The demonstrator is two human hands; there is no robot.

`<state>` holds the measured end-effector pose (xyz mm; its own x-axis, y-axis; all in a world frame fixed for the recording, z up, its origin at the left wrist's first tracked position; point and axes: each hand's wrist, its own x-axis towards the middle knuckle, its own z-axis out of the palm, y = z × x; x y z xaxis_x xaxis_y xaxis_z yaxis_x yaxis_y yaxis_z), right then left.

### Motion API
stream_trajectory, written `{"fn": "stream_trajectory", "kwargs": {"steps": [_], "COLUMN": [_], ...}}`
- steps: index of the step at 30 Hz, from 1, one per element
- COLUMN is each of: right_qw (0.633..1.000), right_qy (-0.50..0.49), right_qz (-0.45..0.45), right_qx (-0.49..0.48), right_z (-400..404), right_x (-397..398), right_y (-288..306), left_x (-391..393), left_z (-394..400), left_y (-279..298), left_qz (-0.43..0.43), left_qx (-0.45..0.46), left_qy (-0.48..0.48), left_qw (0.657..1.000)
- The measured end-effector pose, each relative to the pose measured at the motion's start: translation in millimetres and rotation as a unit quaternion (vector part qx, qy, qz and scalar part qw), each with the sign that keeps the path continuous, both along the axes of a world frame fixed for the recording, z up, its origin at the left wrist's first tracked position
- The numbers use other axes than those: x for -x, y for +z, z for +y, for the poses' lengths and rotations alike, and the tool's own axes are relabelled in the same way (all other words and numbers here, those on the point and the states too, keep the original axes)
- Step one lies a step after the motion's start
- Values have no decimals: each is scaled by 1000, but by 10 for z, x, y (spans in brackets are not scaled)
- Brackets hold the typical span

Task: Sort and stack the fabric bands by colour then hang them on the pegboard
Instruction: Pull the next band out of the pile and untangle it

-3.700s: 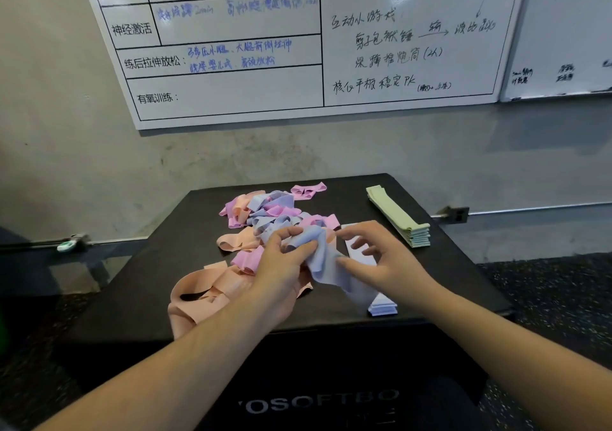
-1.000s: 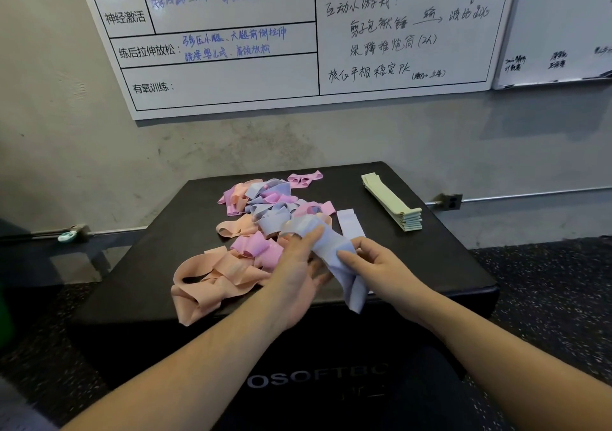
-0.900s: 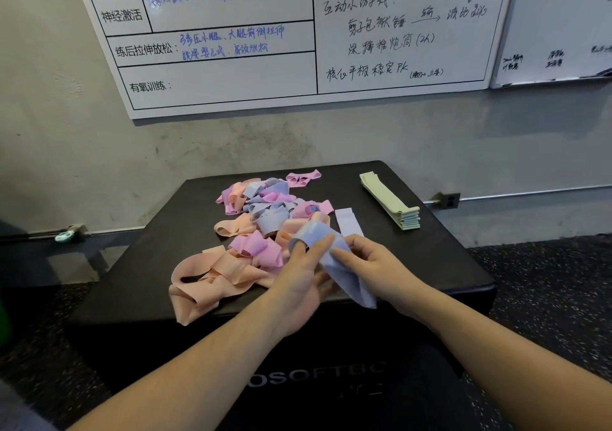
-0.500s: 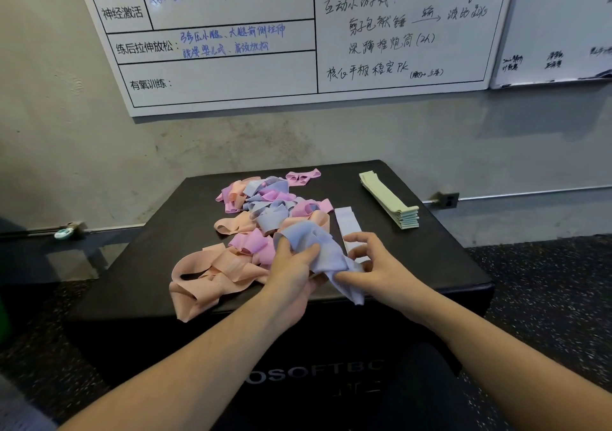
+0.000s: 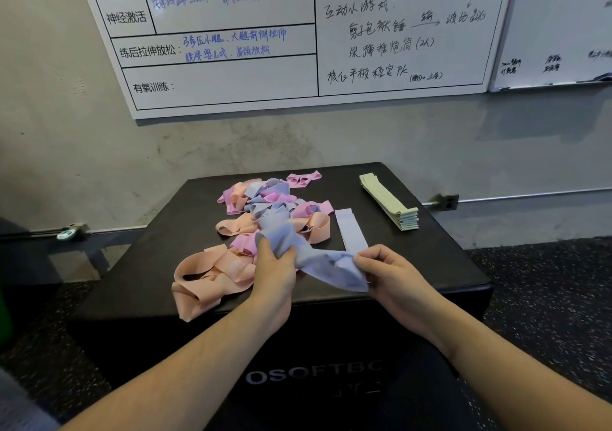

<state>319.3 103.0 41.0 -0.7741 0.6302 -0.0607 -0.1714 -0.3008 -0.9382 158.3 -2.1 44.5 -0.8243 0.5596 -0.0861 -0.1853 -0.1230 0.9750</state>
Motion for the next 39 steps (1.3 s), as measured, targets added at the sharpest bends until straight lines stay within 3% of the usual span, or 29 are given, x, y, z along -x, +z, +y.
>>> {"fn": "stream_trajectory", "kwargs": {"steps": [3, 8, 12, 15, 21, 29, 34, 37, 39], "right_qw": [997, 996, 979, 955, 987, 999, 999, 998, 996], "right_qy": [9, -4, 11, -46, -22, -11, 12, 26, 27], "right_qz": [15, -83, -113, -121, -81, 12, 20, 4, -33], "right_qx": [71, 17, -168, -268, -139, 50, -27, -54, -77], "right_z": [-47, -116, -123, -77, 38, 5, 9, 7, 10], "right_x": [-10, 34, 14, -5, -92, -93, -117, -129, -143], "right_y": [49, 36, 6, -47, -113, -8, 9, -18, -28], "left_x": [-41, -47, -36, -62, -104, -186, -64, -5, 42], "left_z": [-2, 39, 85, 36, -27, 72, 187, 246, 284], "left_y": [-29, 0, -45, -28, 37, -45, -78, -56, -35], "left_qz": [8, 75, 104, 101, 54, 48, 21, -61, -66], "left_qx": [-21, 27, 48, -12, -54, 26, 59, 22, 9], "left_qy": [2, 1, -16, -16, -25, -46, -25, -20, -11], "left_qw": [1000, 997, 993, 995, 997, 997, 998, 998, 998]}}
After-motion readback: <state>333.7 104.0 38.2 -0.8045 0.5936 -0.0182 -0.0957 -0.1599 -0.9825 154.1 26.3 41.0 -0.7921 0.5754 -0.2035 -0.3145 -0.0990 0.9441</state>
